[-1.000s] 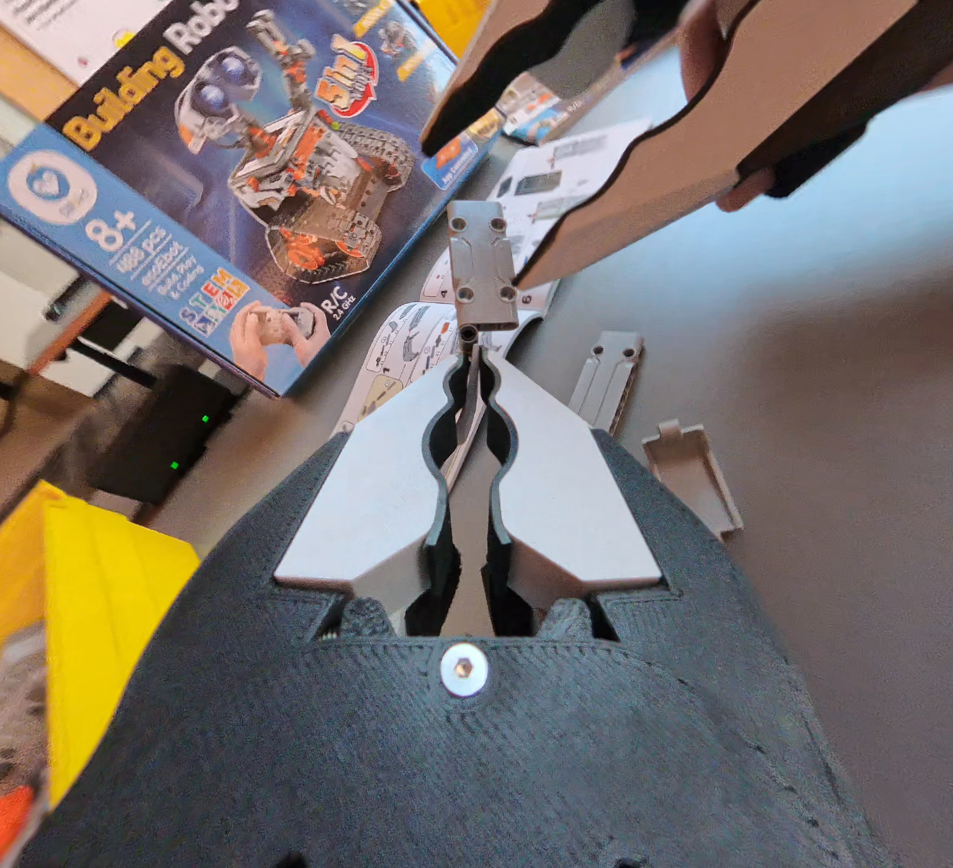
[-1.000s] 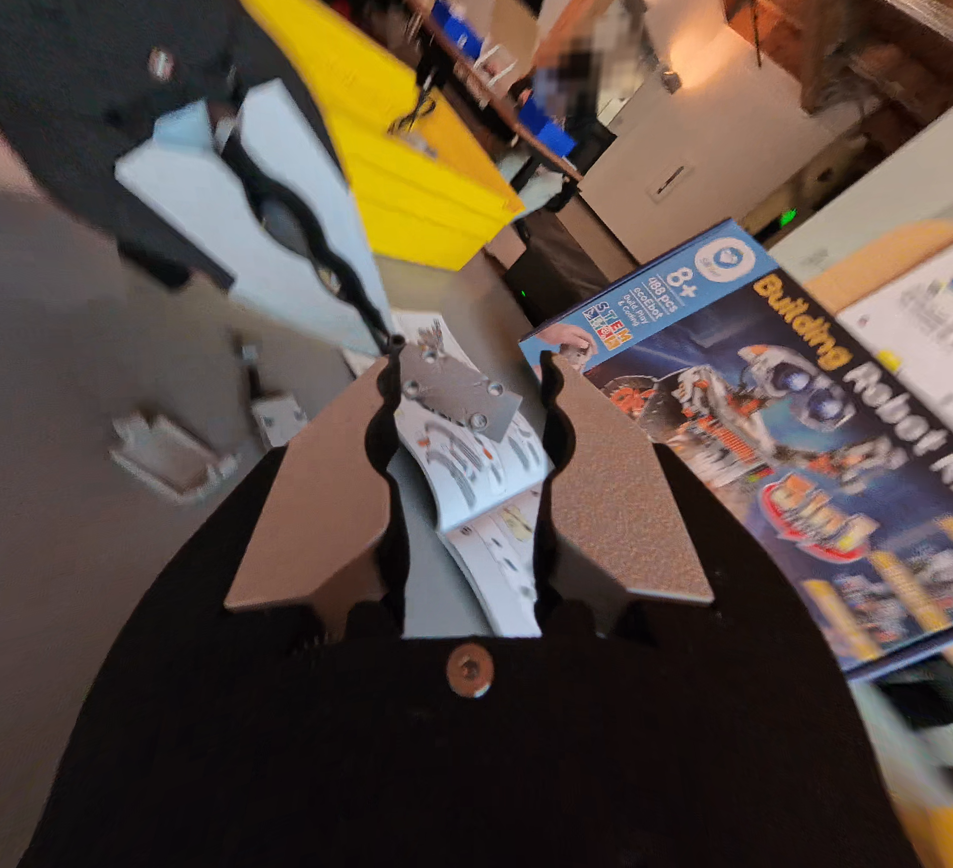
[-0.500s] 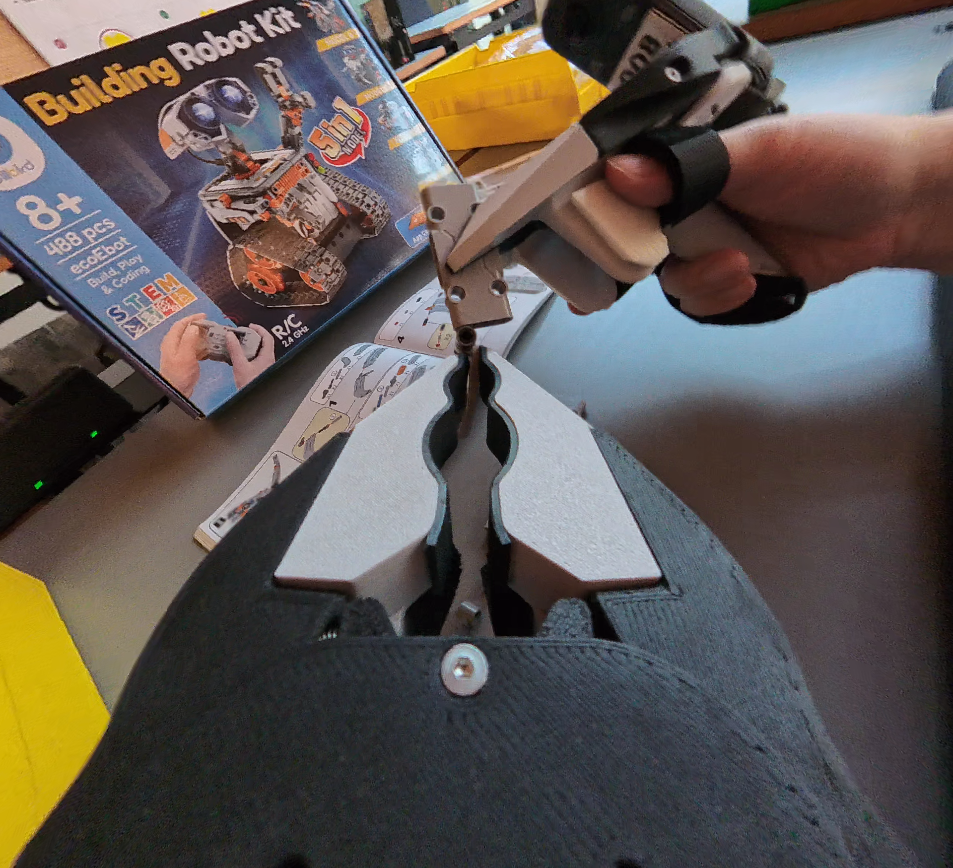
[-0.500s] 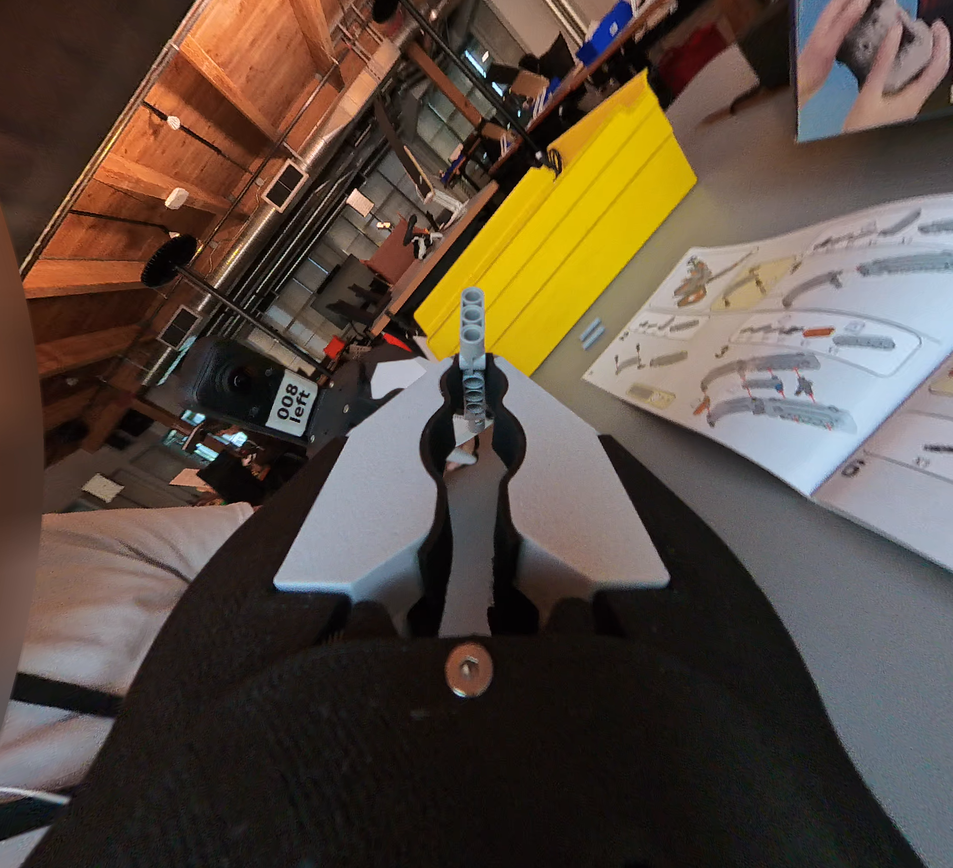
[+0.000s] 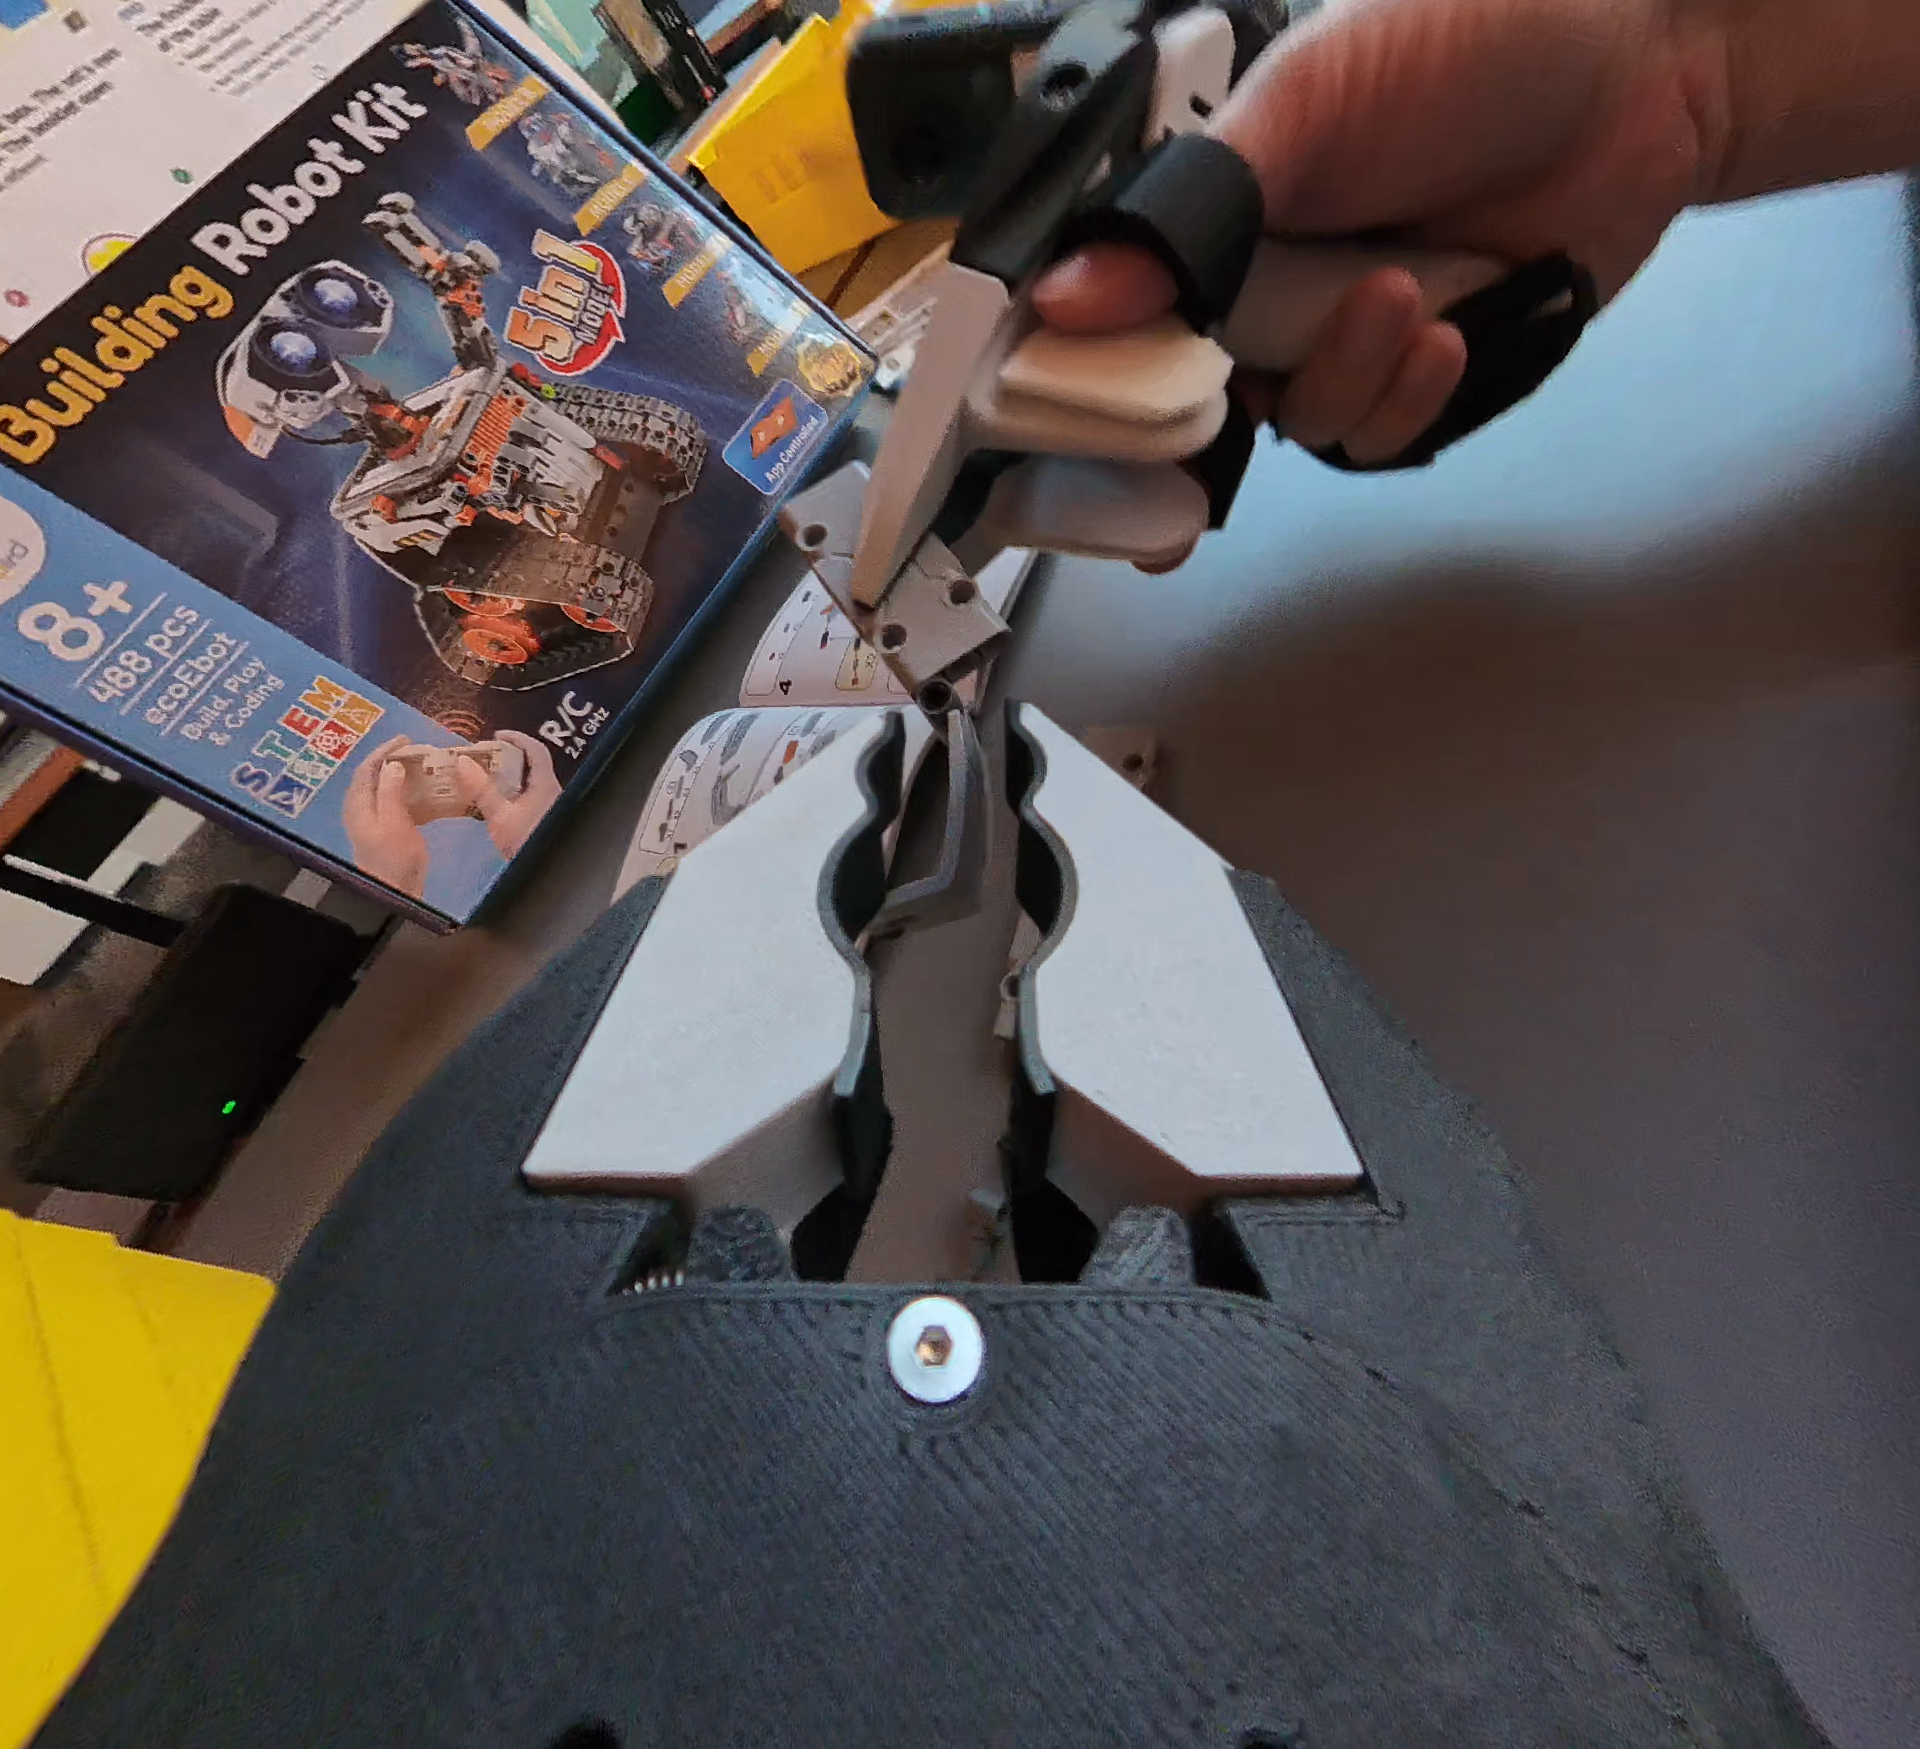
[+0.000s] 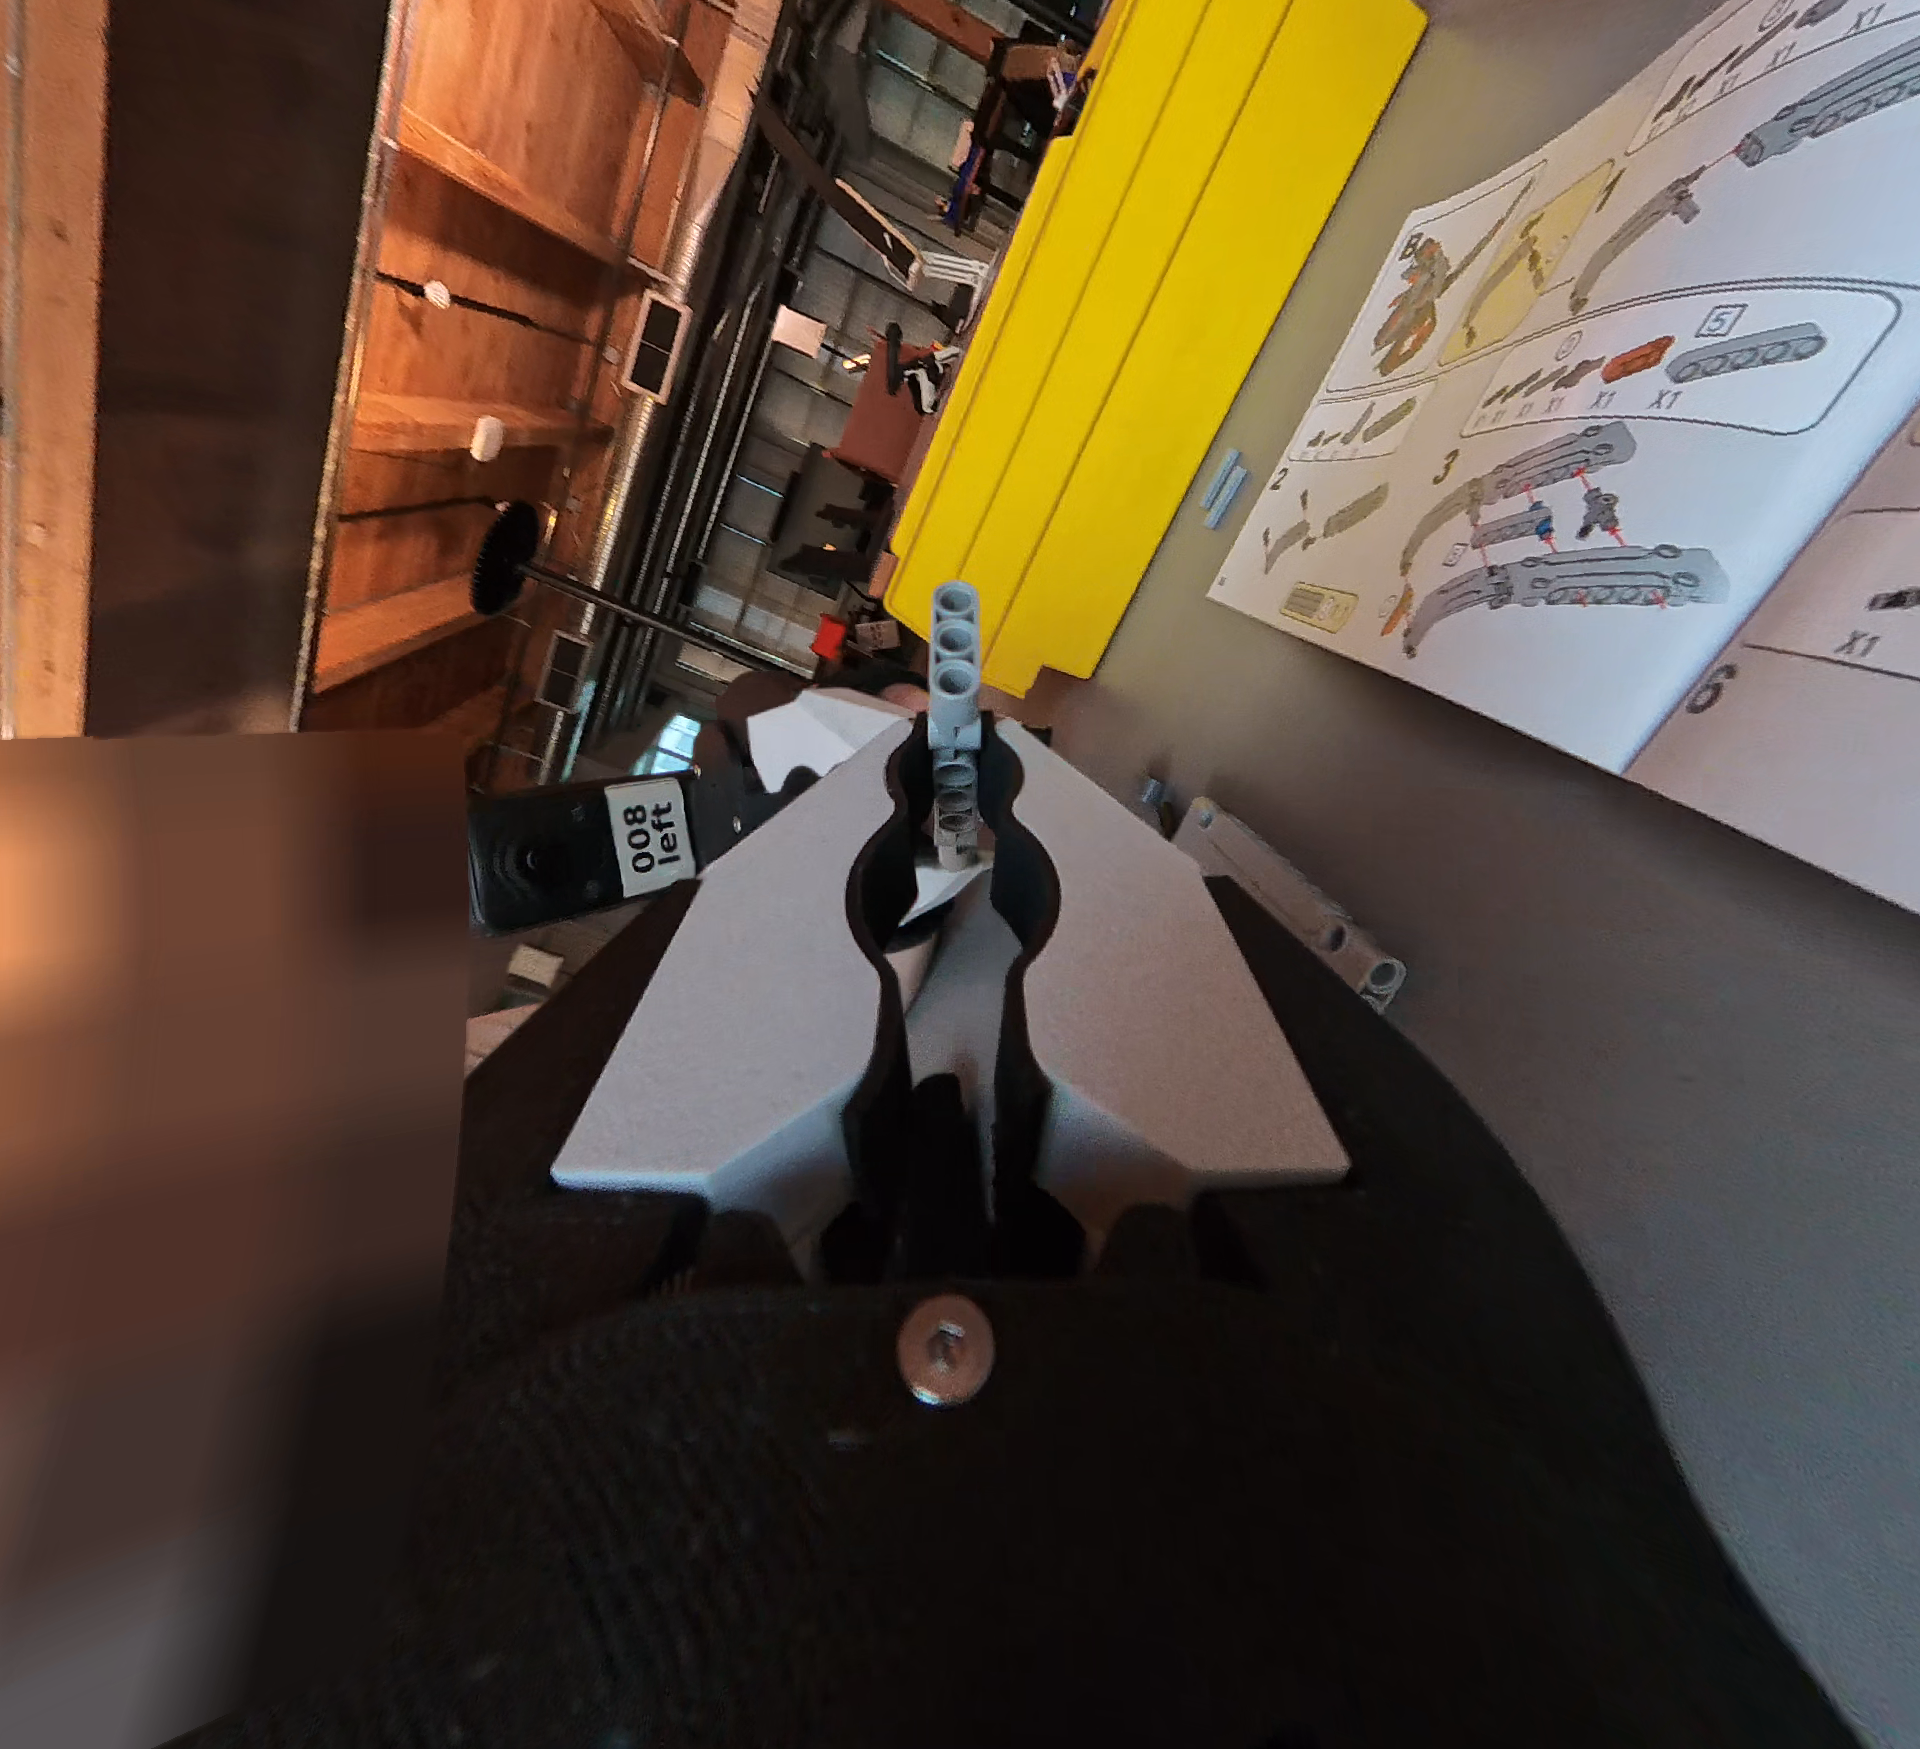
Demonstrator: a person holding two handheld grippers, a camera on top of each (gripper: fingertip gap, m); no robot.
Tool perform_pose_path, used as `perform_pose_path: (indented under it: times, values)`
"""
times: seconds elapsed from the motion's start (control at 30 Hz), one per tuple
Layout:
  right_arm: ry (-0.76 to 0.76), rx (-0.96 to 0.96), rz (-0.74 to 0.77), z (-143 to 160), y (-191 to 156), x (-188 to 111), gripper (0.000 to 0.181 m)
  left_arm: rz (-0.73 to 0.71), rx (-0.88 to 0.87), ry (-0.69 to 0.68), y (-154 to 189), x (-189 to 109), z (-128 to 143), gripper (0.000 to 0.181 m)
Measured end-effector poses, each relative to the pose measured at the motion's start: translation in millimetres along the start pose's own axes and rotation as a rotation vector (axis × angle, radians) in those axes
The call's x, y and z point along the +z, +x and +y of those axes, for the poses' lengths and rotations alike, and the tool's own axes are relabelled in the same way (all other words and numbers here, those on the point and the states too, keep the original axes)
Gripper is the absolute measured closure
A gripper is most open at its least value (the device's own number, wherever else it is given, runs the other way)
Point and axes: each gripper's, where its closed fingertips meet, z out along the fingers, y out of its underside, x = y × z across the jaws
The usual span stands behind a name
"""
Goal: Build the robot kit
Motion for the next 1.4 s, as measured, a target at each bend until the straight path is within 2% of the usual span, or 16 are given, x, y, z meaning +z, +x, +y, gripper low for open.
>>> perform_pose_path:
  times: [0.1, 0.13, 0.17, 0.47, 0.53, 0.7, 0.77, 0.87, 0.97, 1.03, 1.1, 1.17, 1.23, 1.33, 1.4]
  values:
    - [0.005, 0.033, -0.033, 3.0, -1.5, 5.0, 0.176, 0.023, -0.094, 0.029, 1.2, -0.2, -6.5, 0.156]
    - [0.008, 0.035, -0.031, 3.5, -0.9, 6.2, 0.176, 0.01, -0.1, 0.024, -0.9, 0.5, -4.9, 0.159]
    - [0.008, 0.034, -0.029, 3.9, -0.4, 7.3, 0.176, -0.011, -0.091, 0.013, -4.1, 0.8, -1.9, 0.165]
    - [0.064, 0.104, -0.058, -0.5, 4.7, 8.4, 0.176, -0.081, -0.001, -0.035, -10.6, 1.0, 4.4, 0.173]
    - [0.071, 0.096, -0.053, -0.8, 6.3, 9.2, 0.175, -0.063, -0.043, -0.046, -11.1, 1.5, 6.6, 0.174]
    - [0.114, 0.074, -0.168, -5.8, -13.6, 12.2, 0.171, -0.02, -0.241, 0.052, -21.9, -7.6, -6.9, 0.175]
    - [0.111, 0.065, -0.163, -4.6, -13.2, 15.1, 0.167, -0.048, -0.221, 0.054, -27.3, -10.3, -7.2, 0.175]
    - [0.105, 0.076, -0.15, -2.5, -9.2, 17.4, 0.175, -0.066, -0.156, 0.02, -25.4, -8.4, -3.1, 0.174]
    - [0.1, 0.045, -0.189, -5.6, -16.2, 14.1, 0.167, -0.05, -0.159, 0.038, -23.6, -9.2, -5.2, 0.174]
    - [0.125, -0.062, -0.145, -15.2, -17.8, 7.4, 0.155, -0.016, -0.224, 0.058, -25.5, -12.2, -7.6, 0.175]
    - [0.161, -0.257, -0.06, -27.7, -21.8, -2.7, 0.141, 0.019, -0.267, 0.06, -27.8, -15.0, -6.3, 0.175]
    - [0.187, -0.521, 0.054, -38.2, -28.6, -12.6, 0.126, 0.048, -0.281, 0.039, -28.5, -16.1, -1.8, 0.175]
    - [0.162, -0.89, 0.177, -37.9, -37.9, -15.8, 0.115, 0.092, -0.304, 0.022, -25.2, -15.8, 1.3, 0.174]
    - [-0.08, -1.472, 0.34, -4.2, -28.7, -7.4, 0.114, 0.172, -0.327, 0.019, -15.5, -15.2, 0.7, 0.174]
    - [-0.231, -1.718, 0.451, 12.8, -7.8, -2.9, 0.115, 0.194, -0.296, 0.012, -10.2, -14.8, 0.9, 0.174]
